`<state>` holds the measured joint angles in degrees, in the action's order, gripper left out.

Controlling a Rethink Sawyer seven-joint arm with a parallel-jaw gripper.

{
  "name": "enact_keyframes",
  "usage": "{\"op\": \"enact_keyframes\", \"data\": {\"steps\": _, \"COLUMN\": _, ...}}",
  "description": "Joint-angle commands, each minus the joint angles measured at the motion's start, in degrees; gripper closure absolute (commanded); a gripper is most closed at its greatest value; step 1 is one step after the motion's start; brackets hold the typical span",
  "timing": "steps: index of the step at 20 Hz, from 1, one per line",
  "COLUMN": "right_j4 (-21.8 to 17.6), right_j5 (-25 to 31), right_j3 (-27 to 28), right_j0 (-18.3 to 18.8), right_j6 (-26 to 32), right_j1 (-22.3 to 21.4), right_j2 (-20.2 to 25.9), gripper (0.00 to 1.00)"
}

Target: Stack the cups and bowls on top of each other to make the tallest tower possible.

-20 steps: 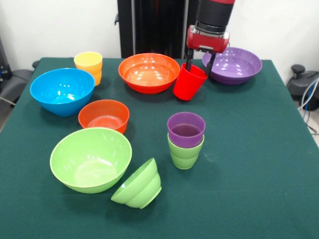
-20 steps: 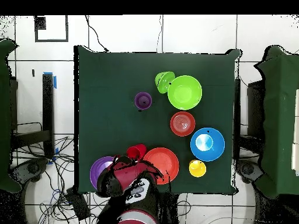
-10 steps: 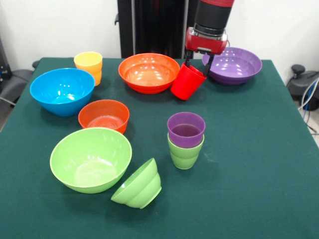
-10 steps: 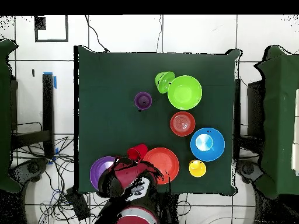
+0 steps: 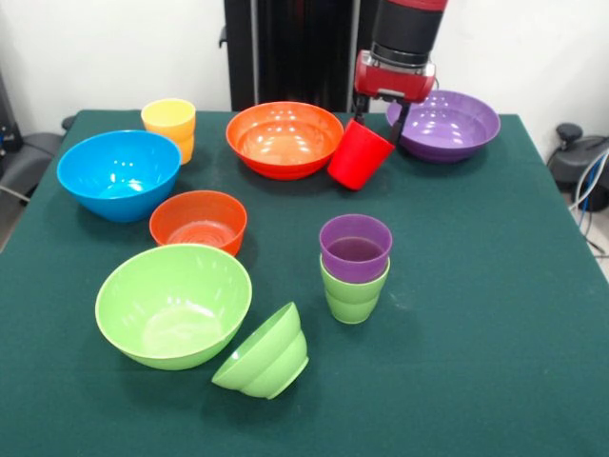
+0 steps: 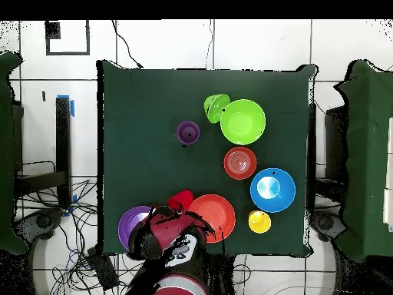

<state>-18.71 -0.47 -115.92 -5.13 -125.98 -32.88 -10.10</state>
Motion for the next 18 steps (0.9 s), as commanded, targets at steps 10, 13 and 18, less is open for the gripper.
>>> {"op": "enact_keyframes", "data": {"steps": 10, "right_j4": -0.69, "right_j5": 7.52, "right_j3": -3.81, "right_j0": 5.01, "right_j6": -1.70, "right_j1": -7.03, "right_j2": 7.48, "gripper": 0.00}}
{"op": "enact_keyframes", "data": {"steps": 13, "right_j4": -0.85, "right_j5": 8.87, "right_j3": -4.56, "right_j0": 5.95, "right_j6": -0.93, "right_j1": -8.67, "right_j2": 8.15, "gripper": 0.00}}
{"op": "enact_keyframes", "data": {"steps": 18, "right_j4": -0.75, "right_j5": 11.23, "right_j3": -4.46, "right_j0": 7.00, "right_j6": -0.08, "right_j1": -10.35, "right_j2": 9.33, "gripper": 0.00}}
